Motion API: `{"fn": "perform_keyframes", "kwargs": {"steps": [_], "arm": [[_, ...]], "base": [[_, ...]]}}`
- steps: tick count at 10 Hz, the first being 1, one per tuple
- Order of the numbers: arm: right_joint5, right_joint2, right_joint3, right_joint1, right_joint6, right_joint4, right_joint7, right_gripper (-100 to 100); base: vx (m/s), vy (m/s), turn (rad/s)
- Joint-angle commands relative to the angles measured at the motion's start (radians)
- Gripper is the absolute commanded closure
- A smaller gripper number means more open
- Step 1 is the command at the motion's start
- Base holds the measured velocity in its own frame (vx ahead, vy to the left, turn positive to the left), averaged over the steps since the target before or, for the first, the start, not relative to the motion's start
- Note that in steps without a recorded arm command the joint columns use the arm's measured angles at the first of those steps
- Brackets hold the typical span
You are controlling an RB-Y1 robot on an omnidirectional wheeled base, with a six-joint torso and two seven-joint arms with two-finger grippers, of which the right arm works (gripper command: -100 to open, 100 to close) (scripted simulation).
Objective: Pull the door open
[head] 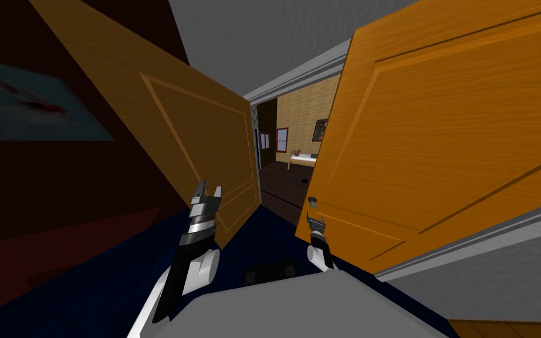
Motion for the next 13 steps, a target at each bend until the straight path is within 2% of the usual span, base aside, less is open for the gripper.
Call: {"fn": "perform_keyframes", "kwargs": {"steps": [1, 2, 3, 4, 6, 7, 8, 10, 11, 12, 13], "arm": [[-0.004, -0.029, -0.002, 0.011, -0.003, 0.009, -0.031, -100], [-0.005, -0.040, -0.002, 0.015, -0.004, 0.013, -0.043, -100], [-0.008, -0.063, -0.003, 0.023, -0.006, 0.020, -0.068, -100], [-0.008, -0.063, -0.003, 0.023, -0.006, 0.020, -0.068, -100], [-0.015, -0.112, -0.006, 0.041, -0.011, 0.036, -0.121, -100], [-0.015, -0.112, -0.006, 0.041, -0.011, 0.036, -0.121, -100], [-0.019, -0.143, -0.008, 0.053, -0.014, 0.045, -0.154, -100], [-0.022, -0.161, -0.008, 0.059, -0.016, 0.051, -0.174, -100], [-0.021, -0.154, -0.008, 0.050, -0.016, 0.056, -0.164, -100], [-0.021, -0.154, -0.008, 0.050, -0.016, 0.056, -0.164, 100], [-0.021, -0.154, -0.008, 0.050, -0.016, 0.056, -0.164, 100]], "base": [[0.098, 0.006, 0.066], [0.160, 0.001, 0.055], [0.164, -0.011, 0.062], [0.123, -0.012, 0.017], [0.155, -0.012, 0.063], [0.124, -0.011, 0.029], [0.139, 0.009, 0.039], [0.136, -0.010, 0.045], [0.048, -0.012, 0.008], [-0.005, -0.003, -0.030], [-0.019, -0.005, 0.000]]}}
